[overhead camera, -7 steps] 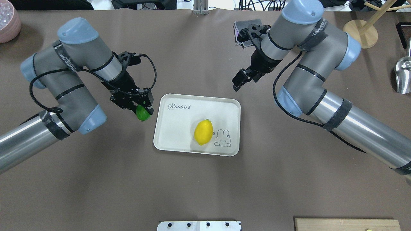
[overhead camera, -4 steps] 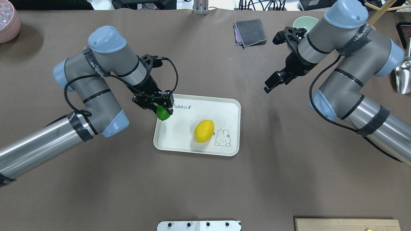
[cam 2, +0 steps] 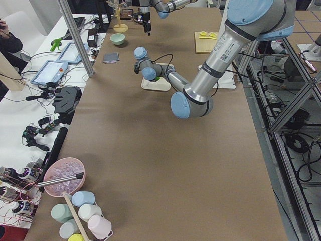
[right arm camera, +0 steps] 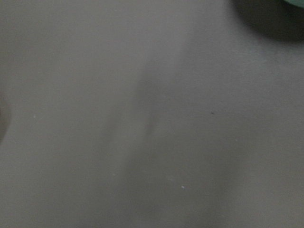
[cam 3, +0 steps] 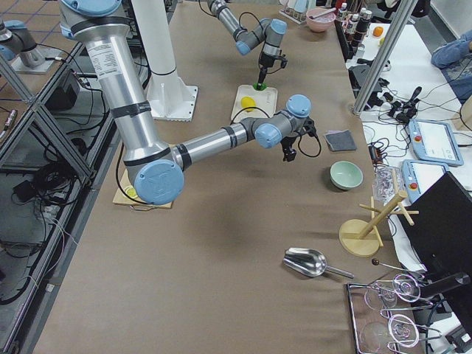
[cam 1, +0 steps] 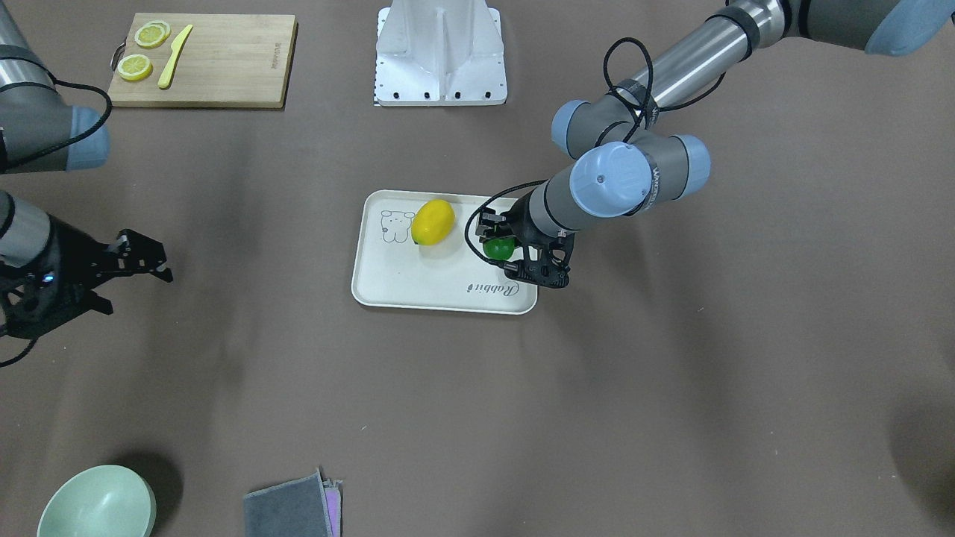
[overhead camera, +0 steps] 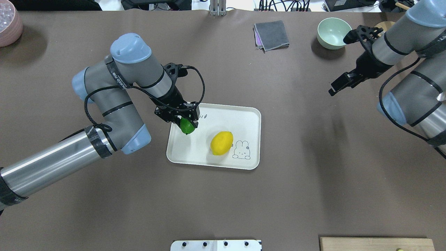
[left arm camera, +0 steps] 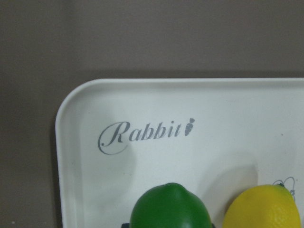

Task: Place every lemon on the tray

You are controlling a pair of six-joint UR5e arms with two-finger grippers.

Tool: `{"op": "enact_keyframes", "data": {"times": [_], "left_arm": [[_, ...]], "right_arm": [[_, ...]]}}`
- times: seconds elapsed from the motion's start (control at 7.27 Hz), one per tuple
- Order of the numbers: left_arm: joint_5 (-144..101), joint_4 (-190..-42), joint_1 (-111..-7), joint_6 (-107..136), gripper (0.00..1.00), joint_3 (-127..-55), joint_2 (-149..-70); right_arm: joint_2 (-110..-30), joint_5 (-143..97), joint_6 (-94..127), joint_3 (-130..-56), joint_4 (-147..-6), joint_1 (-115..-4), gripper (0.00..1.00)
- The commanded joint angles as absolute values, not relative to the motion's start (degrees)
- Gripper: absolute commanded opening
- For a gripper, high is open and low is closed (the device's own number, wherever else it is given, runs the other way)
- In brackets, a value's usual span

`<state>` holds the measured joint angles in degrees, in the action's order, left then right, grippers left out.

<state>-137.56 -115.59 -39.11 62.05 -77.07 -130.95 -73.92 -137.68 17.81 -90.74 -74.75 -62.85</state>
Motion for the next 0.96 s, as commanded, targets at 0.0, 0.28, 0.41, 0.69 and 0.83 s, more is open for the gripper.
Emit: {"op": "enact_keyframes", "data": {"times": [0.0,0.28,0.41,0.69,0.83], "left_arm": [[-137.5,-115.8,-38.8,62.1,0.67,-76.5,-130.7],[-137.1,-115.7,-38.5,62.0,0.98,-76.8,-130.6],[-137.1,-115.7,-38.5,62.0,0.98,-77.0,-130.6],[-137.3,-115.2,-41.1,62.1,0.98,-78.5,-130.3],[-137.5,-114.8,-43.8,62.2,0.98,-80.6,-129.4]], "right_arm": [[-77.9,-137.8,15.9,-90.4,-75.1,-68.2,1.00],[-81.0,-137.1,15.9,-90.2,-77.8,-72.0,1.00],[-81.0,-137.3,15.8,-90.3,-80.8,-74.2,1.00],[-81.2,-136.7,15.7,-90.4,-87.2,-78.0,1.00],[-81.2,-133.5,15.6,-90.8,-90.1,-78.7,1.00]]}}
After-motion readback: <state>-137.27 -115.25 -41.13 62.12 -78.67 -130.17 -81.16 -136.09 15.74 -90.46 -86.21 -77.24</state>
